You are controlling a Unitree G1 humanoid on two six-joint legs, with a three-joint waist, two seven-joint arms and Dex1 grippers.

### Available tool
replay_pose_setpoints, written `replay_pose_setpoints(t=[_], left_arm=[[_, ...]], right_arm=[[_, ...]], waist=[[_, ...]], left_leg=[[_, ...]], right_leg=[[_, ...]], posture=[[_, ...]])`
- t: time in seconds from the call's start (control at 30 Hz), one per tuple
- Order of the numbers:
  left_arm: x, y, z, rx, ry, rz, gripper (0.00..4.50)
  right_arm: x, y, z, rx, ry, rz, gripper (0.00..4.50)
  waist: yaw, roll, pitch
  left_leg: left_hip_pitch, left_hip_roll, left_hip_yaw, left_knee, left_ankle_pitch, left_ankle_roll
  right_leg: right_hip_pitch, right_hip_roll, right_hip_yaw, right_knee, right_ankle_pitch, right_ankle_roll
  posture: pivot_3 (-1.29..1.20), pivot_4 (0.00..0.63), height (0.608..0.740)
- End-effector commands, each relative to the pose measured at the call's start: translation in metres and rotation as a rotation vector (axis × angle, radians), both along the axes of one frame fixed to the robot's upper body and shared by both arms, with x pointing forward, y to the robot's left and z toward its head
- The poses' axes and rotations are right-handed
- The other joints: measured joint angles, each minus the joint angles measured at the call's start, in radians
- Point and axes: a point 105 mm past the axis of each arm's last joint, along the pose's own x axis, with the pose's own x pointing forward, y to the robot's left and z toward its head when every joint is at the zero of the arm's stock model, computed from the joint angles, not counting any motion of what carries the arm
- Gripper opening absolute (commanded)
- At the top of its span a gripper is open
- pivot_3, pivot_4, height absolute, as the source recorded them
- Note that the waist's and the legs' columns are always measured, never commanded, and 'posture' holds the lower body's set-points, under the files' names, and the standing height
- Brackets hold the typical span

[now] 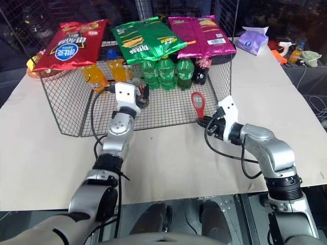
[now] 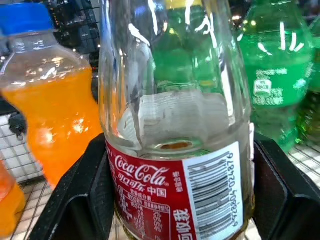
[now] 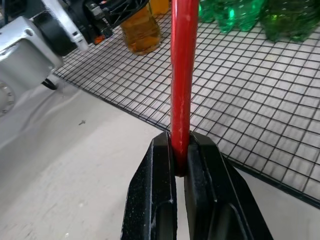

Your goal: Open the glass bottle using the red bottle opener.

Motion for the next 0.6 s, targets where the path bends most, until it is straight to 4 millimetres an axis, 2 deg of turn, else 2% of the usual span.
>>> replay_pose_setpoints(t=[0.03, 0.2, 0.43, 0.6], left_arm=[[-0.011, -0.009, 0.028, -0.003, -0.078, -0.046, 2.80], [-0.025, -0.011, 0.035, 0.001, -0.095, -0.113, 2.80], [-0.050, -0.027, 0.036, 0.014, -0.122, -0.332, 2.80], [-0.075, -0.047, 0.027, -0.050, -0.055, -0.619, 2.80]], right_arm=[[0.000, 0.001, 0.011, 0.005, -0.052, 0.013, 0.00], [0.001, 0.002, 0.010, 0.003, -0.053, 0.018, 0.00], [0.003, 0.001, 0.010, -0.003, -0.055, 0.020, 0.00], [0.003, 0.000, 0.011, -0.008, -0.058, 0.022, 0.00]], waist=[[0.003, 0.000, 0.000], [0.003, 0.000, 0.000], [0.003, 0.000, 0.000], [0.003, 0.000, 0.000]], left_leg=[[0.000, 0.000, 0.000, 0.000, 0.000, 0.000], [0.000, 0.000, 0.000, 0.000, 0.000, 0.000], [0.000, 0.001, 0.000, 0.000, 0.000, 0.000], [0.000, 0.001, 0.000, 0.000, 0.000, 0.000]], right_leg=[[0.000, 0.000, 0.000, 0.000, 0.000, 0.000], [0.000, 0.000, 0.000, 0.000, 0.000, 0.000], [0.000, 0.000, 0.000, 0.000, 0.000, 0.000], [0.000, -0.001, 0.000, -0.001, 0.000, 0.000]], posture=[[0.00, 0.150, 0.740], [0.00, 0.150, 0.740], [0.00, 0.150, 0.740], [0.00, 0.150, 0.740]])
